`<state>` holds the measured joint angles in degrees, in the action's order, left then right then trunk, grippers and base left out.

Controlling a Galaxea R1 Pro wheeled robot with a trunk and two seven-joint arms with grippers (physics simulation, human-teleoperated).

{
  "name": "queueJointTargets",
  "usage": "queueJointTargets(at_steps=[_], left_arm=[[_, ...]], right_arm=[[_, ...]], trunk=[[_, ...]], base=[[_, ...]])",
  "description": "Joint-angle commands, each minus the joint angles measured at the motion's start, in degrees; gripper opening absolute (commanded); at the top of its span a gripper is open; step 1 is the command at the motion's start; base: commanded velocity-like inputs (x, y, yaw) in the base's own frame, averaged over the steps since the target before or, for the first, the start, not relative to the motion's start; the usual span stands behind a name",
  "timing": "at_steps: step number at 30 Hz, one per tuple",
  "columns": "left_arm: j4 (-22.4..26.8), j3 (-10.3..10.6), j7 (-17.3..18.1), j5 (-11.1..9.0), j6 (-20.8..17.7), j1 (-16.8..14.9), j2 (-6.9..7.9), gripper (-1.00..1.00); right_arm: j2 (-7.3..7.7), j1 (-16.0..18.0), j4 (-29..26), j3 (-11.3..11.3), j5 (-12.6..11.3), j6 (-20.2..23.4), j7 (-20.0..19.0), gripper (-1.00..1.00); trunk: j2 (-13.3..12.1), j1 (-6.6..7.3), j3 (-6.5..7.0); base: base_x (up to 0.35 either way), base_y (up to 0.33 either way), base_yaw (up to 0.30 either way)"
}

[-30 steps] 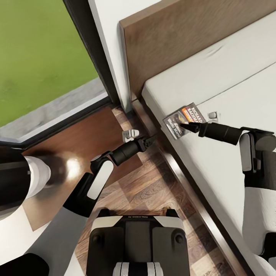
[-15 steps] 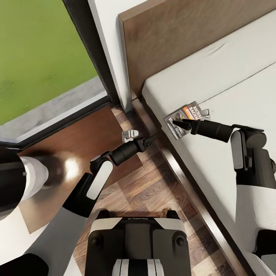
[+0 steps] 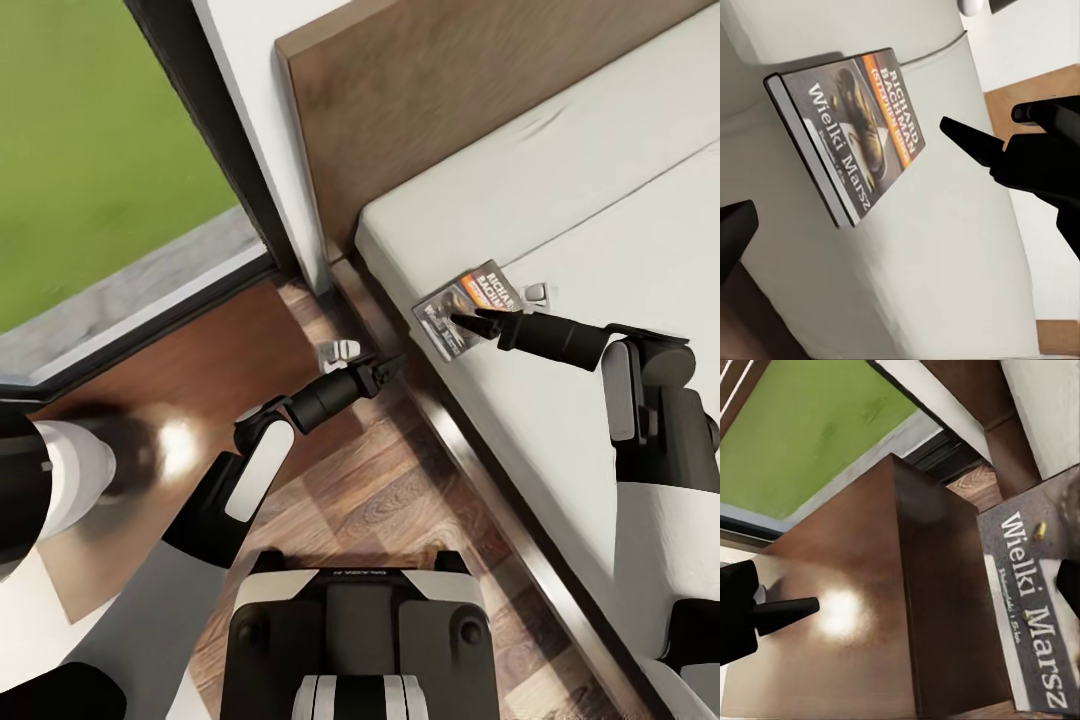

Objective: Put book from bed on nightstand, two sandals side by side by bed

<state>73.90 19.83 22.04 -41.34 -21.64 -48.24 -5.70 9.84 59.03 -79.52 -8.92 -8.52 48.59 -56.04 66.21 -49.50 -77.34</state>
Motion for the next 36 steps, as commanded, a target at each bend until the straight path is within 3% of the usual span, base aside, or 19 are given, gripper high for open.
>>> queueJointTargets(at_steps=[1,9,20,22,23,25,27,29,36], left_arm=[[0.0,-0.1,0.0,-0.6,-0.5,0.0,-0.02,1.00],[0.0,-0.1,0.2,-0.6,-0.5,0.1,0.07,1.00],[0.2,-0.8,0.4,-0.3,-0.5,0.2,0.55,1.00],[0.1,-2.9,1.4,-0.3,-0.4,0.2,4.24,1.00],[0.1,-3.4,2.1,-0.3,-0.5,0.2,4.59,1.00],[-0.3,-4.8,3.5,-0.4,-0.5,0.2,4.99,1.00],[-3.0,-9.7,7.3,-0.2,-0.8,0.1,5.52,1.00],[-4.9,-11.3,9.4,-0.1,-0.8,0.0,5.77,1.00],[-8.6,-12.2,10.7,-0.2,-0.6,-0.4,5.85,1.00]], right_arm=[[0.00,0.0,0.0,0.0,-0.1,0.3,-0.1,1.00],[0.00,0.0,0.0,0.0,-0.1,0.3,-0.1,1.00],[0.00,0.0,-0.1,0.0,-0.1,0.3,-0.3,1.00],[0.00,0.0,-0.2,0.0,-0.1,0.3,-0.3,1.00],[0.00,0.0,-0.2,0.0,-0.1,0.3,-0.3,1.00],[-0.01,0.0,-0.2,0.0,-0.1,0.3,-0.3,1.00],[-0.04,0.0,-0.2,0.1,-0.1,0.3,-0.3,1.00],[-0.03,0.0,-0.2,0.1,-0.1,0.3,-0.3,1.00],[-0.24,0.0,-0.2,0.2,-0.1,0.3,-0.3,1.00]], trunk=[[0.0,-0.01,0.03],[0.0,-0.01,0.38],[0.0,-0.01,0.42],[0.0,-0.01,0.42],[0.0,-0.01,0.42],[0.0,-0.01,0.42],[0.0,-0.01,0.42],[0.0,-0.01,0.42],[0.0,-0.01,0.42]], base=[[0.000,0.000,-0.248],[0.000,0.000,-0.226],[0.000,0.000,-0.015],[0.000,0.000,0.000],[0.000,0.000,0.000],[0.000,0.000,0.000],[0.000,0.000,0.000],[0.000,0.000,0.000],[0.000,0.000,0.000]])
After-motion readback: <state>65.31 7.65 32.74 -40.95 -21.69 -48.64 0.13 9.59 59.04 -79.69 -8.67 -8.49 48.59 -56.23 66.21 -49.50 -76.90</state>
